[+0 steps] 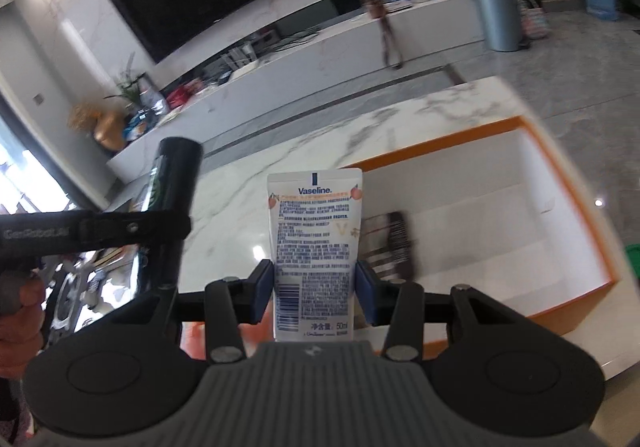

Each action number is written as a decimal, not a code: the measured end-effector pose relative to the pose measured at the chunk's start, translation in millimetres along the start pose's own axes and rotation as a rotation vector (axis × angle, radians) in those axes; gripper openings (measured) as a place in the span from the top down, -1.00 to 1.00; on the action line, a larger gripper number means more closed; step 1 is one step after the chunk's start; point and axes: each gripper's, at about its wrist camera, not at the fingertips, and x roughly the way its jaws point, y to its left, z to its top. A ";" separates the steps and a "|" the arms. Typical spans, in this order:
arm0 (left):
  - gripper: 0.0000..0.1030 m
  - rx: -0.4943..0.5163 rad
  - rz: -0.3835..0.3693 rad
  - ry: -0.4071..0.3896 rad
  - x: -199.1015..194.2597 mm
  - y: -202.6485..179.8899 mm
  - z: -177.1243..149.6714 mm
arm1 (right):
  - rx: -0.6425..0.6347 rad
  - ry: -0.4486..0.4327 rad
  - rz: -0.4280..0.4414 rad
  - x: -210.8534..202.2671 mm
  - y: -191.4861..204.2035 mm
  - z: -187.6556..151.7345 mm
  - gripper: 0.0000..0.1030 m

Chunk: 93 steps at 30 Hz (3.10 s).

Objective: Organize rigid objects
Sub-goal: 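Carry the CLEAR bottle and Vaseline tube over the orange box and lower them inside, then open both tools to release the bottle and tube upright in the box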

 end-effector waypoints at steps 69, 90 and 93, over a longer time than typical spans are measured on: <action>0.30 -0.180 0.035 0.332 216.6 7.4 -11.0 | -0.050 0.430 -0.233 189.9 -131.2 60.3 0.08; 0.35 -0.198 -0.020 0.511 236.5 -8.0 -35.0 | -0.149 0.458 -0.213 196.3 -121.9 58.9 0.15; 0.35 -0.194 -0.017 0.503 234.2 -9.3 -36.7 | -0.149 0.458 -0.221 195.5 -124.0 59.8 0.14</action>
